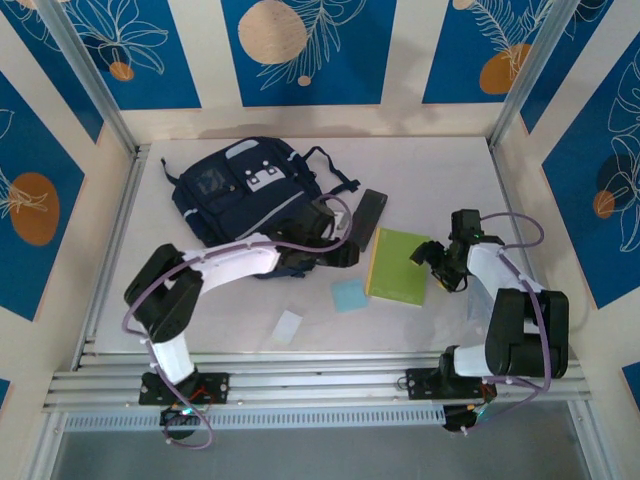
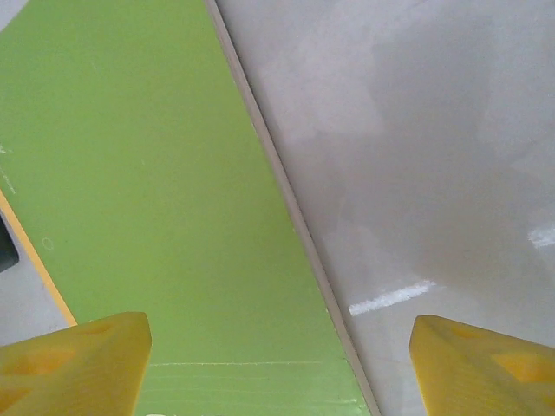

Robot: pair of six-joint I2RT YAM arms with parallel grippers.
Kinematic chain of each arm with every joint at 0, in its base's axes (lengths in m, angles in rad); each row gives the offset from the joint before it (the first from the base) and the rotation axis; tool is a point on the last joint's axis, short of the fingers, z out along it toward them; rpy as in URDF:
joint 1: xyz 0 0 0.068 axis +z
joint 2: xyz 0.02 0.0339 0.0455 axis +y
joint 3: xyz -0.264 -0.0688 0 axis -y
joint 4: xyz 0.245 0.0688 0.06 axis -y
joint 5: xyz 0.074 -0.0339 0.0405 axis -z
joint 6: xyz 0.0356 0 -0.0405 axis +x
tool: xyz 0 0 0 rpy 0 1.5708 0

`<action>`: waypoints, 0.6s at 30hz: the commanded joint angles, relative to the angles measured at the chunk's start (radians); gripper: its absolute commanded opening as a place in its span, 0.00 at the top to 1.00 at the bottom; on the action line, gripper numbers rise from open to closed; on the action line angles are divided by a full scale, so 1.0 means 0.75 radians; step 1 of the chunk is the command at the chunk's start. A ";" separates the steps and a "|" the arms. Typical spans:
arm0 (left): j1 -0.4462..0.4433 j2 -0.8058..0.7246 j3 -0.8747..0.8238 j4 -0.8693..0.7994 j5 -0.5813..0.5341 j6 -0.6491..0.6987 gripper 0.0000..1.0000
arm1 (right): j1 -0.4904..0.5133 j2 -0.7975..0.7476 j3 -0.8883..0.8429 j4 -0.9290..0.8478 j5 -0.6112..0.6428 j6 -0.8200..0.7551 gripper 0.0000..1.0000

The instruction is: Pack books, pencil case, and school supplies into a backpack

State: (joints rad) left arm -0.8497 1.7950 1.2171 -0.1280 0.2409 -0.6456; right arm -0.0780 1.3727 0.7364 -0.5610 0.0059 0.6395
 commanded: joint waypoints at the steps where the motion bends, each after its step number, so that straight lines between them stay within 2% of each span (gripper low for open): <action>1: -0.055 0.107 0.102 0.013 0.027 -0.005 0.50 | 0.021 0.064 -0.031 0.067 -0.100 -0.031 0.24; 8: -0.116 0.309 0.244 -0.017 0.012 -0.028 0.55 | 0.087 0.156 -0.009 0.094 -0.134 -0.010 0.28; 18: -0.125 0.483 0.333 -0.046 0.051 -0.078 0.61 | 0.104 0.003 -0.015 0.109 -0.314 0.023 0.39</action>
State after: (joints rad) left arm -0.9325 2.1307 1.4403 -0.1368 0.2562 -0.6857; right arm -0.0055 1.4284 0.7269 -0.4934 -0.1196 0.6407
